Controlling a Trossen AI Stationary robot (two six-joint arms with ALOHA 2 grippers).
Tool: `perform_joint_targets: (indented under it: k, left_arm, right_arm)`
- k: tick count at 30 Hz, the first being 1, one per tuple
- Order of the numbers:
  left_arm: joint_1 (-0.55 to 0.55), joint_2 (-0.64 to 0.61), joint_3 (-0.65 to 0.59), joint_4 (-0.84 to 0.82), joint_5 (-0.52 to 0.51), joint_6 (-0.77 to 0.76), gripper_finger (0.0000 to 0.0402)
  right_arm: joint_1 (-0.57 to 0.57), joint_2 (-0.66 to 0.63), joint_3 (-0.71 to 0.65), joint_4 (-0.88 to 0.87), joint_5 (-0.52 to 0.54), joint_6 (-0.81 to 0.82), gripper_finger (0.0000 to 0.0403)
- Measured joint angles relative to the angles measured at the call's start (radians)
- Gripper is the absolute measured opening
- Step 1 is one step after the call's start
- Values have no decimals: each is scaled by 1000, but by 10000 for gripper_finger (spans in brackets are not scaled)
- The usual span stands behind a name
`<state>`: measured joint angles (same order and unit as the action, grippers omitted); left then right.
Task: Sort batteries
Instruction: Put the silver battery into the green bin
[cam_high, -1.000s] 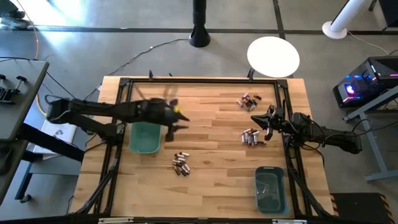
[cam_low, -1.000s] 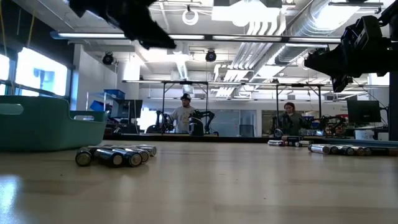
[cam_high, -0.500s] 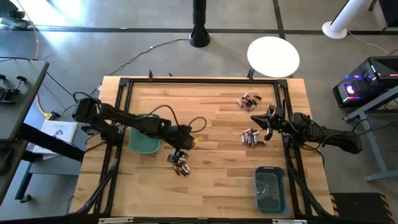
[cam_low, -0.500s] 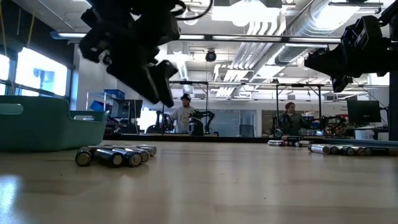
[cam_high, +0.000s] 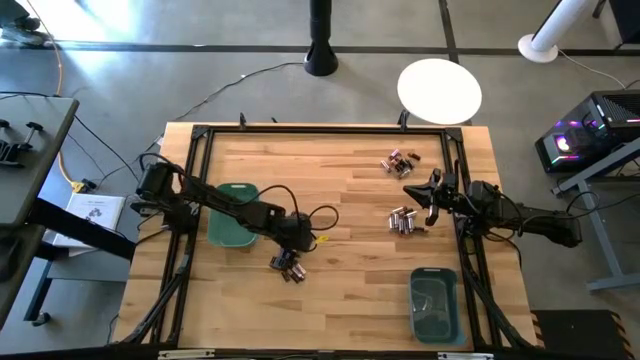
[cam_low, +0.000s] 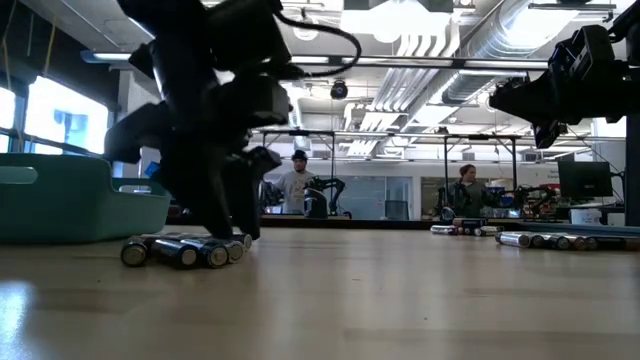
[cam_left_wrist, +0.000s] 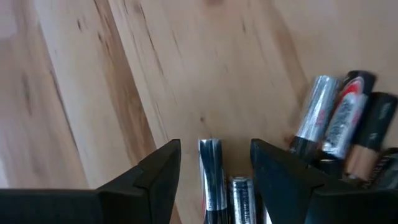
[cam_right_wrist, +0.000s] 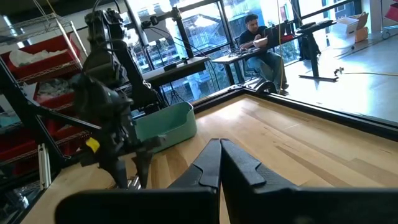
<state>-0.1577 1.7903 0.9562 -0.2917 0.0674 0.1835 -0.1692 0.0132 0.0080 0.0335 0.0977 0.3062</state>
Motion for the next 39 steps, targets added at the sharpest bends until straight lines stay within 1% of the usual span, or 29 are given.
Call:
perform_joint_targets:
  k: [8, 11, 15, 23, 27, 30, 36, 39]
  left_arm:
    - [10, 6, 0, -4, -3, -59, 185]
    - [15, 6, 0, -6, -2, -72, 173]
    - [27, 6, 0, -2, -3, -115, 136]
    - [33, 5, 0, -3, -3, -103, 34]
    - [33, -2, 3, 6, -13, -103, 7]
    - [33, 1, 2, 13, -54, -95, 0]
    - [34, 7, -2, -3, -55, -101, 1]
    - [34, 7, -3, 2, -72, -104, 3]
  right_arm:
    - [0, 0, 0, 0, 0, 0, 0]
    - [0, 0, 0, 0, 0, 0, 0]
    - [0, 0, 0, 0, 0, 0, 0]
    - [0, 0, 0, 0, 0, 0, 0]
    - [0, 0, 0, 0, 0, 0, 0]
    - [0, 0, 0, 0, 0, 0, 0]
    - [0, 0, 0, 0, 0, 0, 0]
    - [0, 0, 0, 0, 0, 0, 0]
